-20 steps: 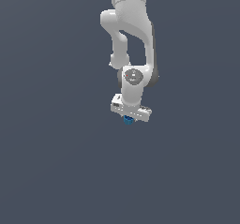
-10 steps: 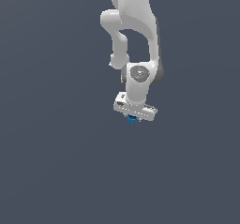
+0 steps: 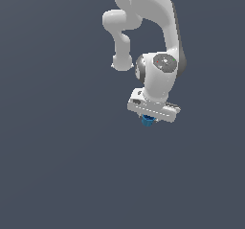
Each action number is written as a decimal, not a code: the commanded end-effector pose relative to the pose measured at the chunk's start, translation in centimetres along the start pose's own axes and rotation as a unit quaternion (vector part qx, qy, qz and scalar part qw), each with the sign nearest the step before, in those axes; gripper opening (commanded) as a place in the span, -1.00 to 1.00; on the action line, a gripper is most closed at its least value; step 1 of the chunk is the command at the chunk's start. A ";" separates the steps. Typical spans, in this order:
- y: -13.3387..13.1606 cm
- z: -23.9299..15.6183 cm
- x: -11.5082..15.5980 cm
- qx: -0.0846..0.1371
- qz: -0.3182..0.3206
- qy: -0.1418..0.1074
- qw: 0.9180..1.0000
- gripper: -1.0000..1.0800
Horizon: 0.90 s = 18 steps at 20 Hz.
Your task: Pick up the object and move it to a goal position.
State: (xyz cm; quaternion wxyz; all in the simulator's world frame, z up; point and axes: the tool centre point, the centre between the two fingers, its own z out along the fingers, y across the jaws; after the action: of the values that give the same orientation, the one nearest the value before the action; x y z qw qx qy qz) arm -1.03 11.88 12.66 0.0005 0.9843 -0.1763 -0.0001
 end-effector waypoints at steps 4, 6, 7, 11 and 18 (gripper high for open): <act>-4.0 -4.4 0.7 0.000 0.000 0.000 1.000 -1.00; -5.4 -5.9 1.0 0.000 0.000 0.000 1.000 -1.00; -6.1 -6.6 1.2 0.000 0.000 0.000 1.000 -1.00; -8.4 -9.1 1.7 0.000 0.000 0.000 1.000 -1.00; -11.2 -11.9 2.4 0.000 0.000 0.000 1.000 -1.00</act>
State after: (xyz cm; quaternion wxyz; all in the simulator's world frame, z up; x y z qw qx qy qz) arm 4.78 21.15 24.00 0.0002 0.9843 -0.1762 0.0000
